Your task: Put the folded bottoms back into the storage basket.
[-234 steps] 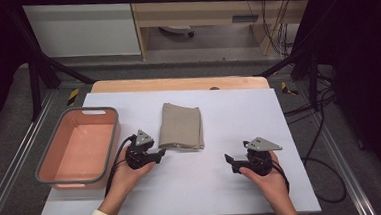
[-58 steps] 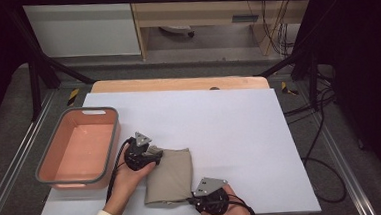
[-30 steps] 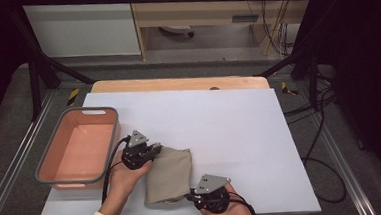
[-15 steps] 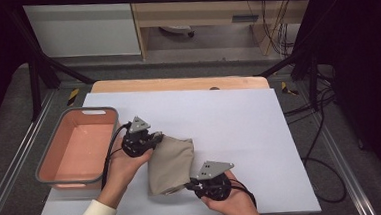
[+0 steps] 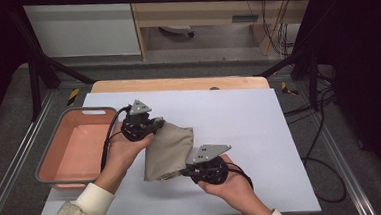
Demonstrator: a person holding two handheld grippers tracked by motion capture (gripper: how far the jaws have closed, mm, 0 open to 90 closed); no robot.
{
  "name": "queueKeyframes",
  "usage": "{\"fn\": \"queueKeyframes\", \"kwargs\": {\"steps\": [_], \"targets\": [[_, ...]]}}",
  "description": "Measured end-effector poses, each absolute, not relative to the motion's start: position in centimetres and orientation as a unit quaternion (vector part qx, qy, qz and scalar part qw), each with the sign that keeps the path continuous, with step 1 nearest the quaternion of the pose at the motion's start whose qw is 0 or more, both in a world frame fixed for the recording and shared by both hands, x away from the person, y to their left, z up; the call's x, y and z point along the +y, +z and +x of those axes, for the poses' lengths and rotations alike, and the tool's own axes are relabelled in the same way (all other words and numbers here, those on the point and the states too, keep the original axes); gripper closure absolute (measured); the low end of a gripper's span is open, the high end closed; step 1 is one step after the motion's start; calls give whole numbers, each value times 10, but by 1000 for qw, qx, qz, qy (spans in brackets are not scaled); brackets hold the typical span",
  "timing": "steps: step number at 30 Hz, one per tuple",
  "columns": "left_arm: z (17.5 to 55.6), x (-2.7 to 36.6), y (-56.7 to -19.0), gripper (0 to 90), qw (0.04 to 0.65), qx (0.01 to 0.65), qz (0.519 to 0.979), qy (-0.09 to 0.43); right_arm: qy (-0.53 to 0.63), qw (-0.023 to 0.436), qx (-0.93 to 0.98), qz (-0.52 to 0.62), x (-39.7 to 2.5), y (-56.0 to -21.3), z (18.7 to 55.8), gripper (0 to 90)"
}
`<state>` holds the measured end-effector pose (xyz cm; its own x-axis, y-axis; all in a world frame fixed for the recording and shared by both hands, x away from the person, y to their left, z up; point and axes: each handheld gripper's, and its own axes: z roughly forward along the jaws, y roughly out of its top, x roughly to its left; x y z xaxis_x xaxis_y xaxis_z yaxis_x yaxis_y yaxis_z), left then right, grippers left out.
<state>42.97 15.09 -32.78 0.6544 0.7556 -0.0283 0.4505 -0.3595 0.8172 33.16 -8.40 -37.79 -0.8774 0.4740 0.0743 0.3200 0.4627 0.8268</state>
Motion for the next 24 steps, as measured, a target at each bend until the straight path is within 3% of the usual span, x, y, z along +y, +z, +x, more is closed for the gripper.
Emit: {"fn": "queueKeyframes", "kwargs": {"steps": [24], "targets": [[436,180,-299,822,414,381,802,200,467,81,857,204,-55,-349,347,825]]}}
